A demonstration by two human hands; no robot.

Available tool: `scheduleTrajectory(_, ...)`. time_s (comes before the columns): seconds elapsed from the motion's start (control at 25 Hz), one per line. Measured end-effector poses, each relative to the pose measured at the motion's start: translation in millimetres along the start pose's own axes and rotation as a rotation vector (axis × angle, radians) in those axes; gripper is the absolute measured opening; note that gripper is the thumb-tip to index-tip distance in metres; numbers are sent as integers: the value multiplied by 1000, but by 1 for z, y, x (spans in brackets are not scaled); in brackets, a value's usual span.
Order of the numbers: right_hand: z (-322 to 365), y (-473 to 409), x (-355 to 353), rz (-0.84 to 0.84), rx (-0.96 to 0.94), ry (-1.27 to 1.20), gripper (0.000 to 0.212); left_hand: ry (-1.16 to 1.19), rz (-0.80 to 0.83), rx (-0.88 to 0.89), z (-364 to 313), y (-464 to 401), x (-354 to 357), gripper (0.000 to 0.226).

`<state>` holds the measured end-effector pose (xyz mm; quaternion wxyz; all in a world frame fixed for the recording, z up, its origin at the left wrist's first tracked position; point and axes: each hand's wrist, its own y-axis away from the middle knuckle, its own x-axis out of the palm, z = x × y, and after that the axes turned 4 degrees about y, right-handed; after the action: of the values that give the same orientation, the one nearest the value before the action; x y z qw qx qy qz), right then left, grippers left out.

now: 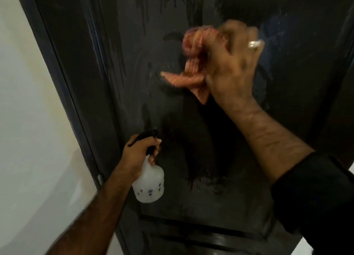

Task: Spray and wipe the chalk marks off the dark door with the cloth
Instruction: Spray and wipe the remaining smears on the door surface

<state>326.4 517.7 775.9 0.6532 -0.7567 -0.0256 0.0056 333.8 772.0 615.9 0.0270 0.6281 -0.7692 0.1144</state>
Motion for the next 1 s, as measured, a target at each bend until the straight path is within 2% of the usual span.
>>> scheduleTrajectory(0.04,9,-20,7,-41,83,8,37,31,-12,5,-7,-2,-1,15)
scheduleTrajectory(0.08,18,-21,14,-59,47,-33,36,58,-13,14,-14,-3,-4,15)
scheduleTrajectory(0.12,26,0,19,-35,-74,-53,36,68,-5,28,-20,-5,-8,14)
scheduleTrajectory(0.28,47,171,-2,471,-757,56,70,37,-22,40,-30,-4,-20,15)
scheduleTrajectory(0.32,46,193,-12,530,-842,61,72,24,-38,22,-30,-1,-21,15)
scheduleTrajectory(0.36,42,192,-16,521,-873,61,73,16,-59,0,-32,2,-21,14)
scheduleTrajectory(0.44,36,142,-10,452,-771,132,76,2,-96,-23,-41,3,-18,17)
scheduleTrajectory(0.52,36,45,4,269,-388,180,71,18,-57,11,-62,-1,-11,20)
scheduleTrajectory(0.56,38,-7,7,243,-179,158,69,26,-17,45,-77,-5,-7,20)
scheduleTrajectory(0.6,42,-48,8,224,-33,140,71,21,8,82,-92,-8,-3,20)
scheduleTrajectory(0.64,47,-71,8,234,27,128,74,12,5,117,-108,-11,0,20)
scheduleTrajectory(0.68,52,-74,10,251,-21,128,73,8,-20,145,-122,-14,3,19)
scheduleTrajectory(0.72,56,-59,13,317,-152,114,72,9,-53,158,-133,-17,4,20)
scheduleTrajectory(0.84,65,50,11,515,-692,104,72,20,-144,141,-149,-19,2,23)
scheduleTrajectory(0.92,58,85,7,617,-942,143,78,31,-160,144,-153,-19,-5,20)
scheduleTrajectory(0.96,50,69,9,590,-964,147,79,36,-141,156,-157,-19,-8,19)
scheduleTrajectory(1.0,44,38,12,504,-887,169,76,38,-121,171,-164,-20,-9,18)
